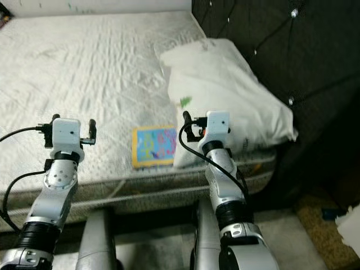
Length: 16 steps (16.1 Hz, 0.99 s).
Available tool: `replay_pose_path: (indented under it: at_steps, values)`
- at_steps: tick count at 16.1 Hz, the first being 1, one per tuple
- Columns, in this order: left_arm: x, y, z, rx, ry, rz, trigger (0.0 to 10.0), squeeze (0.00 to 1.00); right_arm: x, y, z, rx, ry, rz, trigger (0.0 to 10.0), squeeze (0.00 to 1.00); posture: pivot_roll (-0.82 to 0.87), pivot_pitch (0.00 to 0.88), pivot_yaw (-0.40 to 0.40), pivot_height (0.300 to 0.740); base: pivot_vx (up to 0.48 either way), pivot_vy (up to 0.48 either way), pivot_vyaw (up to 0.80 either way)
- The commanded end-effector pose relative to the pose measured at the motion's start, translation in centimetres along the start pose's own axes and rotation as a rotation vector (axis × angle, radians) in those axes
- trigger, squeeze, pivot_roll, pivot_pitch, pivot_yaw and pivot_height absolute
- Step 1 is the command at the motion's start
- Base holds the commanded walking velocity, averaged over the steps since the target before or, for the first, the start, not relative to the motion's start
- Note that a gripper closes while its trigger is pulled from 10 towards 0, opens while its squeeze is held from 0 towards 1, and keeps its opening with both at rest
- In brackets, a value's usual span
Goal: Clean up the room
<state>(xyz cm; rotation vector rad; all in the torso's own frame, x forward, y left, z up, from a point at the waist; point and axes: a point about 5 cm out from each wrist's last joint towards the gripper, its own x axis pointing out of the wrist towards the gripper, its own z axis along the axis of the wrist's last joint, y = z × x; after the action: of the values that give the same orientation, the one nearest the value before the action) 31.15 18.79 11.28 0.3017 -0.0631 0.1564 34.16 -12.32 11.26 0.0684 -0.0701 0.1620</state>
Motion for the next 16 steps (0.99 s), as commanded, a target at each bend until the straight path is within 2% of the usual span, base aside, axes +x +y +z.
replay_pose_path:
  at_steps: [1, 8, 12, 13, 16]
  values:
    - [0.1, -0.2, 0.4, -0.007, -0.018, -0.023, 10.0, 0.00, -0.2, 0.1, 0.1, 0.008, -0.011, -0.006, 10.0, 0.00, 0.05, 0.000, 0.026, 0.605, 0.000, 0.000, 0.00]
    - [0.1, -0.2, 0.6, -0.014, -0.037, -0.038, 10.0, 0.00, -0.5, -0.3, 0.0, -0.013, -0.005, -0.016, 10.0, 0.00, 0.05, 0.000, 0.023, 0.681, 0.000, 0.000, 0.00]
    - [0.0, -0.7, 0.9, 0.021, -0.073, -0.032, 10.0, 0.00, -1.1, -0.7, -0.3, -0.028, 0.007, -0.040, 10.0, 0.00, 0.04, 0.000, 0.025, 0.719, 0.000, 0.000, 0.00]
    - [0.0, -0.8, 0.7, 0.034, -0.058, -0.018, 10.0, 0.00, -1.4, -1.1, -0.7, -0.056, 0.028, -0.075, 10.0, 0.00, 0.04, 0.000, 0.021, 0.719, 0.000, 0.000, 0.00]
    - [-0.2, -1.2, 0.7, 0.015, -0.058, -0.038, 10.0, 0.00, -2.2, -1.4, -1.2, -0.050, 0.044, -0.089, 10.0, 0.00, 0.04, 0.000, 0.016, 0.719, 0.000, 0.000, 0.00]
